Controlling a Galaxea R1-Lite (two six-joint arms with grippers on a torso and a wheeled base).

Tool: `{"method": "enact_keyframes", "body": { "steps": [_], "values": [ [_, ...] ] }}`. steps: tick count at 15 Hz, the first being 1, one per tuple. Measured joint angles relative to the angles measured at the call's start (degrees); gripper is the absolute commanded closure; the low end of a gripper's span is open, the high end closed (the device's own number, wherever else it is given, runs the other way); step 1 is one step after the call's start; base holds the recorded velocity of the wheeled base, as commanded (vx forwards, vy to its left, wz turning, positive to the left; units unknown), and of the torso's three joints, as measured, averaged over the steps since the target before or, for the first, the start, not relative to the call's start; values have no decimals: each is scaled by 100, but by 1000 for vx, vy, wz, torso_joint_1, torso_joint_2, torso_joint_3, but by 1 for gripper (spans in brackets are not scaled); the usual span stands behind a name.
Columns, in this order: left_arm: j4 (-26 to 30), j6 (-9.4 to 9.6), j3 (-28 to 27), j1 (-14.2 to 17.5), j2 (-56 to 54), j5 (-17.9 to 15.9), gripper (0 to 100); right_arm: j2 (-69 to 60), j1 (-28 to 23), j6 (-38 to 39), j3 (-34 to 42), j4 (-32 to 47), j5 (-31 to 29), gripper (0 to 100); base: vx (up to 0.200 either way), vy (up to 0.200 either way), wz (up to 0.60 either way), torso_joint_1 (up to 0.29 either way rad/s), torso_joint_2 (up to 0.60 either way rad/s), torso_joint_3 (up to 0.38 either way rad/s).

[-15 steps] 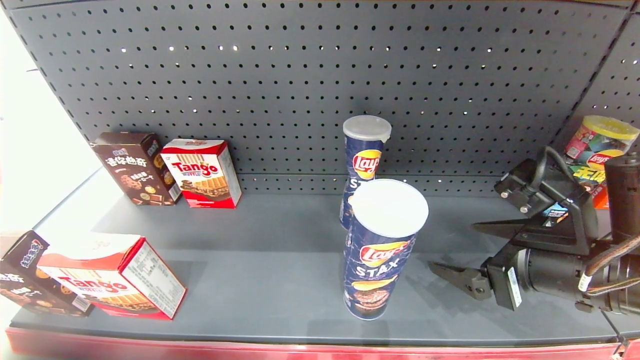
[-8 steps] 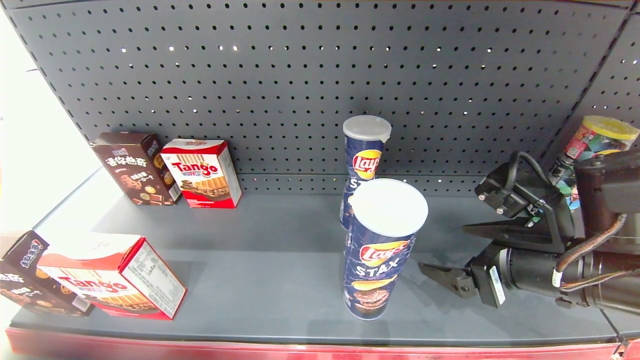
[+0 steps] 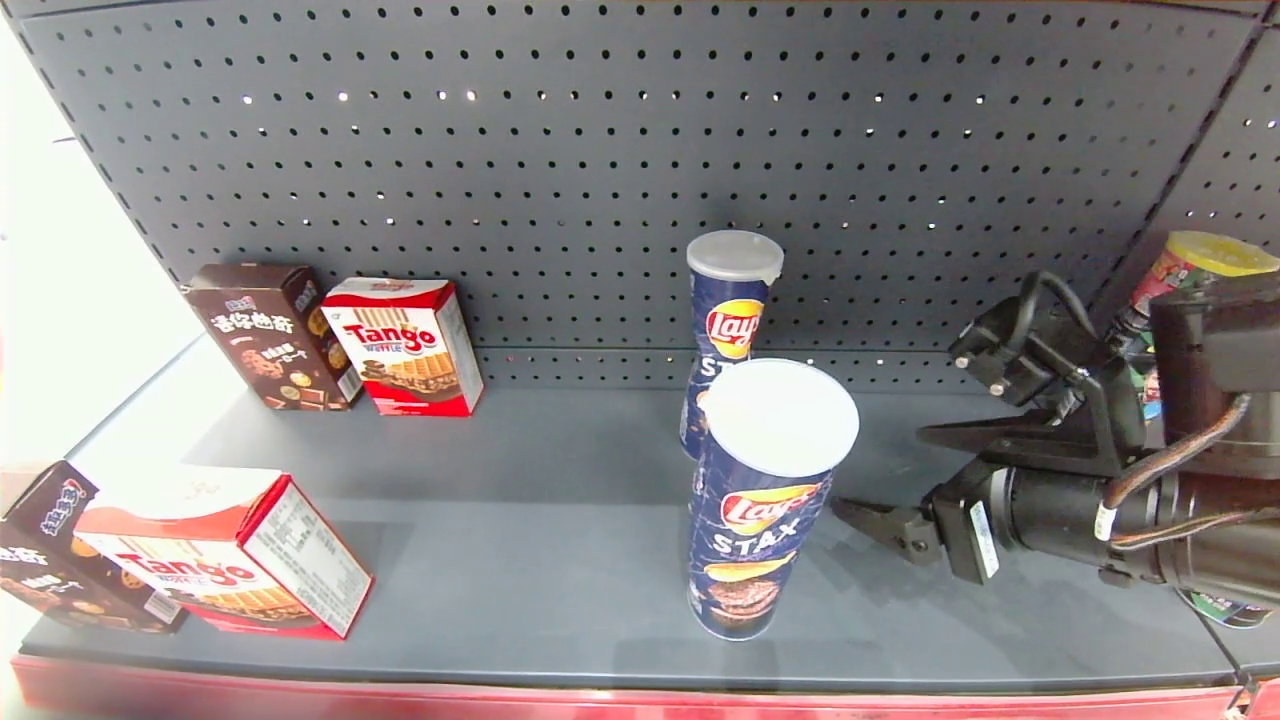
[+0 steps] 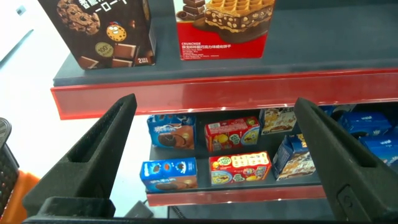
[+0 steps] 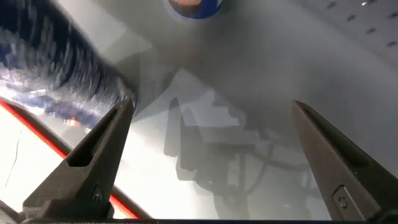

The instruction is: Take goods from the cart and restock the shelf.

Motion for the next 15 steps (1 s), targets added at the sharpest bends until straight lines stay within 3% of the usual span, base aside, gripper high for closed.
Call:
{"method": "enact_keyframes", "body": {
  "steps": [4,6,15],
  "values": [
    [0,0,0,0,0,2,0,-923,-204,16,84,-21,-22,0,0,0,0,0,0,0],
    [2,-2,1,0,0,0,0,-1714,-297,13,489,-22,-29,0,0,0,0,0,0,0],
    [2,0,4,0,0,-1,0,-6149,-350,-63,3953,96,57,0,0,0,0,0,0,0]
  ]
}}
